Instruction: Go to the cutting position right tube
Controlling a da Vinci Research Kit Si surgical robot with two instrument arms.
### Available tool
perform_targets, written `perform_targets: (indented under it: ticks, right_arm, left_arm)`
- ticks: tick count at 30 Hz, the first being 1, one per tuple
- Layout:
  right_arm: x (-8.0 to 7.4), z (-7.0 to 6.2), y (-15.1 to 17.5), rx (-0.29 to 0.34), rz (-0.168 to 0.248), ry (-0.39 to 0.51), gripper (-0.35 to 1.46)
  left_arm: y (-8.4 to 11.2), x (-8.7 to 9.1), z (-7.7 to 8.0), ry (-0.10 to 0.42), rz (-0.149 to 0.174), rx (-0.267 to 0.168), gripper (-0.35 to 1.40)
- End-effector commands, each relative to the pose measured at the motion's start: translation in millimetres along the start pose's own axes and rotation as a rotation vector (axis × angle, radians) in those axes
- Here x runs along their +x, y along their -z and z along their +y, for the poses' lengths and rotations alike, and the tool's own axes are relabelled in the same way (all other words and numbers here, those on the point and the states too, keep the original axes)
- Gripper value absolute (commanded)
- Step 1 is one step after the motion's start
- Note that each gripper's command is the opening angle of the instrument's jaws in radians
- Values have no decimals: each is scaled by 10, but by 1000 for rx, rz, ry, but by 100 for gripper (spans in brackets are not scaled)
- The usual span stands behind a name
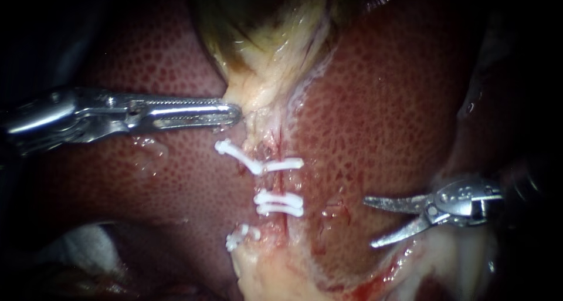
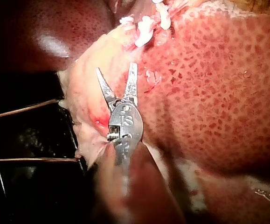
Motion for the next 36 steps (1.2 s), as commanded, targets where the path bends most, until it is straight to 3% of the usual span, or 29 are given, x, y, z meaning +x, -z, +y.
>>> perform_targets:
  ticks: [1,6,9,13,18,21,27,36]
  right_arm:
    - [0,-1,0,2,0,0,143]
    - [0,-1,0,2,0,0,143]
    - [0,-1,0,2,0,0,143]
    - [0,-1,0,1,0,0,143]
    - [0,0,0,1,0,0,143]
    - [-1,0,0,1,0,0,143]
    - [0,0,-1,0,0,0,143]
    - [3,5,-10,0,1,-4,143]
  left_arm:
    - [0,0,0,0,0,0,-35]
    - [4,1,1,0,0,-3,-35]
    - [18,8,-2,4,-2,-4,-35]
    - [48,29,-13,17,-1,25,-35]
    - [91,59,-26,24,35,54,-35]
    - [107,71,-26,18,51,61,-35]
    - [114,76,-16,18,56,67,-35]
    - [113,75,-16,17,56,68,-35]
